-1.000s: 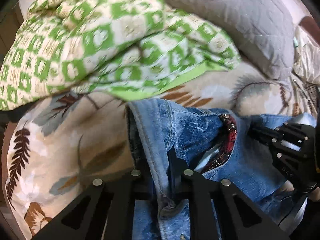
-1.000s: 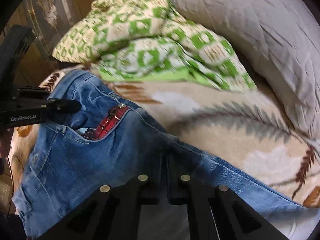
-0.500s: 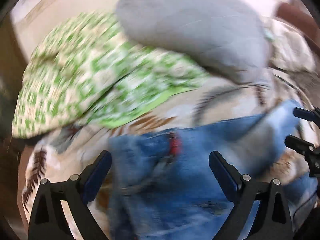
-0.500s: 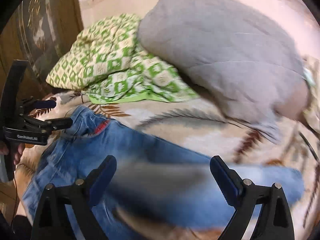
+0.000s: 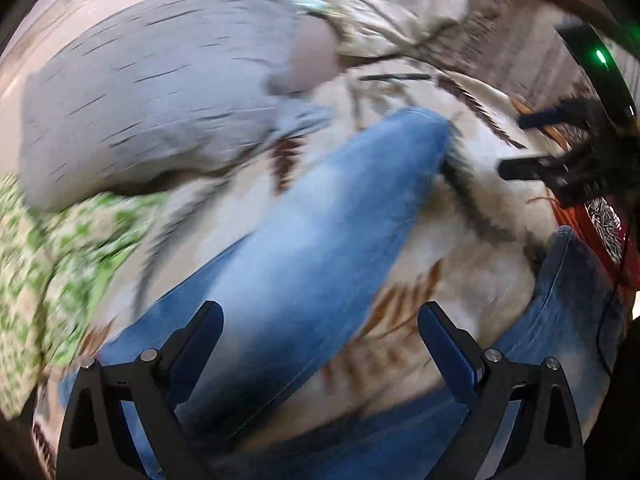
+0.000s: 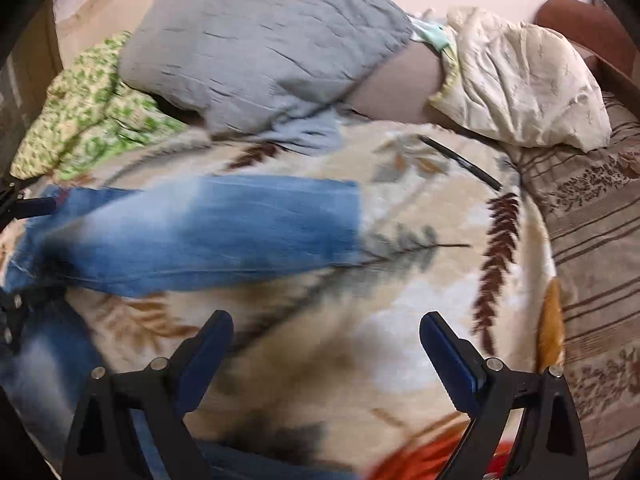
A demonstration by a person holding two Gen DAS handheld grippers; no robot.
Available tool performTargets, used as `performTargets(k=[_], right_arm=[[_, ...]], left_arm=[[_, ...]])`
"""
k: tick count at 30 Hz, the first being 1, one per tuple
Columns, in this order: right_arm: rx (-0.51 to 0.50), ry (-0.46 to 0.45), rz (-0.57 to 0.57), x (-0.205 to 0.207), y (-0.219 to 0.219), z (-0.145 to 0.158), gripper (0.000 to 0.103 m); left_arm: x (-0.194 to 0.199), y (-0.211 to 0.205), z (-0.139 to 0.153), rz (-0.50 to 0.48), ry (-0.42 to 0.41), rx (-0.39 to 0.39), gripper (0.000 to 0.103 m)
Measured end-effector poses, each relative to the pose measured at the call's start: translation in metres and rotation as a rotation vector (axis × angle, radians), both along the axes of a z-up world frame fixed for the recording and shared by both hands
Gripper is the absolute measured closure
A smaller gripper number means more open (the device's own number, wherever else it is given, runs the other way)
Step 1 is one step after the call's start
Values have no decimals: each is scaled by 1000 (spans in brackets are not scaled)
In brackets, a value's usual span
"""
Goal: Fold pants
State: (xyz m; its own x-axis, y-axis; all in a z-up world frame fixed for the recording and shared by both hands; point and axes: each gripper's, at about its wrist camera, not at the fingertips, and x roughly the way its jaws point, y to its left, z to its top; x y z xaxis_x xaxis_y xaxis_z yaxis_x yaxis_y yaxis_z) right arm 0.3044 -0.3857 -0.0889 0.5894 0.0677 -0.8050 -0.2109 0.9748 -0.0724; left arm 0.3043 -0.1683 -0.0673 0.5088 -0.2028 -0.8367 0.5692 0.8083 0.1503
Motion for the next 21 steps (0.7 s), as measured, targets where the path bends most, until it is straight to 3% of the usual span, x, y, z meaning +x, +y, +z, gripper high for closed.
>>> performTargets(k=[5,9,11,12,13,15,16,21], right_arm=[[-13,6,30,31,-19,-9,15],[-70,13,87,57,-13,-23,17],[-58,23,126,69,-8,-32,19],[-40,27,154,73,-5,-35,28],[-21,43,187,76,-1,-39,46],[-14,108,242,82,10,-49,76],[-53,112,237,82,14,-51,80],[24,110,219,66,-2,-28,86]], left_arm=[[11,-47,-20,-101,-93,83,5],[33,-55,-42,-113,-63,155,9],[43,-53,-53,-118,-11,161,26],[46,-51,-58,-124,24,160,49],[49,-49,-63,-134,64,140,65],[52,-47,-63,-141,100,91,79],[53,-48,-62,-144,103,88,92],[41,-52,-34,-176,96,48,98]])
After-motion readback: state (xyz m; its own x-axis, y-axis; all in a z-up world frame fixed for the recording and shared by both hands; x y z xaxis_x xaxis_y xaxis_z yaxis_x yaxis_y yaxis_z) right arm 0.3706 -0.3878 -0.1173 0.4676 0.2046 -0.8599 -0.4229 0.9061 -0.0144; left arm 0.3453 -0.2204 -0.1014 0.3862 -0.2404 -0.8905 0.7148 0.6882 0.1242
